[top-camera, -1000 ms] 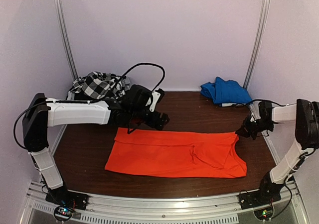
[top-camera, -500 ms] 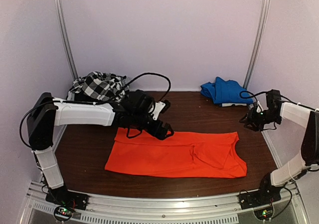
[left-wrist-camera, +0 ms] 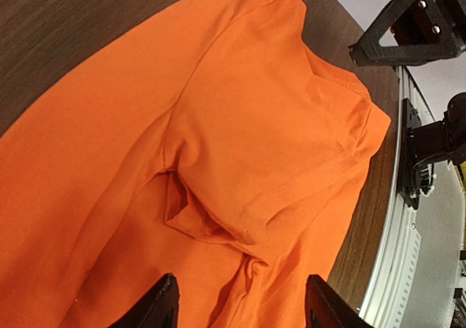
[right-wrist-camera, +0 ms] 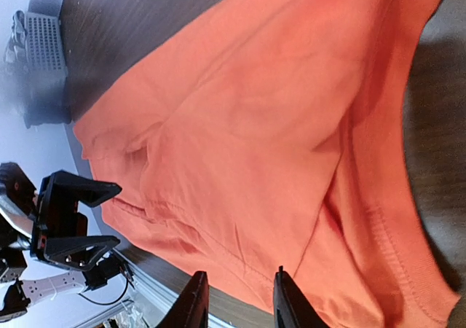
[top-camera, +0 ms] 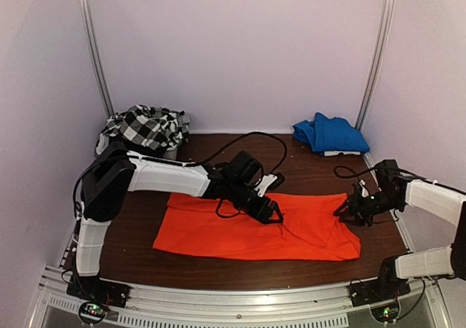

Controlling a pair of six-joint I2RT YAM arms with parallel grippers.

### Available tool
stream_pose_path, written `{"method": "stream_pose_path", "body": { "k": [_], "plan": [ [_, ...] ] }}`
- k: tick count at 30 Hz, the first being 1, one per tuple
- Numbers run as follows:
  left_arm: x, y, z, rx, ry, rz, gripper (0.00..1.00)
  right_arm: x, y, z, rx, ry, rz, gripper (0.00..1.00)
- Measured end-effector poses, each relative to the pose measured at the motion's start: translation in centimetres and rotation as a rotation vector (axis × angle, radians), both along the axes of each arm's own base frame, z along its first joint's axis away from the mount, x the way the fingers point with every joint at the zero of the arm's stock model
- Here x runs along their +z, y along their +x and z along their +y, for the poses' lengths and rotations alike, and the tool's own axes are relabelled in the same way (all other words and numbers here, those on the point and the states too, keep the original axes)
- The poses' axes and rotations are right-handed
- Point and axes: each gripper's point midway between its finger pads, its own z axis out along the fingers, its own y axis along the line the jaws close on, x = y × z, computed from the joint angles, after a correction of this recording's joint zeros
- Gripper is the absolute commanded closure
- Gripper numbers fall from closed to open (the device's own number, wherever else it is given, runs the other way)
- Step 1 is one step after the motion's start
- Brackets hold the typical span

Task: Fold and stack the mixed laundry pile
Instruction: Smooth out the rectangle-folded T-shirt at the center of the board.

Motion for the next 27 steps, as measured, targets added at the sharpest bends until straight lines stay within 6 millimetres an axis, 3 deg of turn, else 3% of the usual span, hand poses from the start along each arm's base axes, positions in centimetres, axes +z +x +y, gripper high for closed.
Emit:
{"method": "stream_pose_path", "body": {
  "k": [9,15,27],
  "plan": [
    [-0.7,0.0,-1.2,0.018,-0.016,0.082,0.52,-2.2,-5.1,3.1,0.046,0.08,0.117,0.71],
    [-1.9,-0.3,-1.5,0.027,-0.015,0.133,0.55,-2.9,-5.7,3.5,0.038,0.09,0.144,0.71],
    [-2.5,-0.3,-2.1,0.023,-0.026,0.162,0.57,-4.9,-6.8,4.5,0.043,0.07,0.197,0.71]
  ]
}}
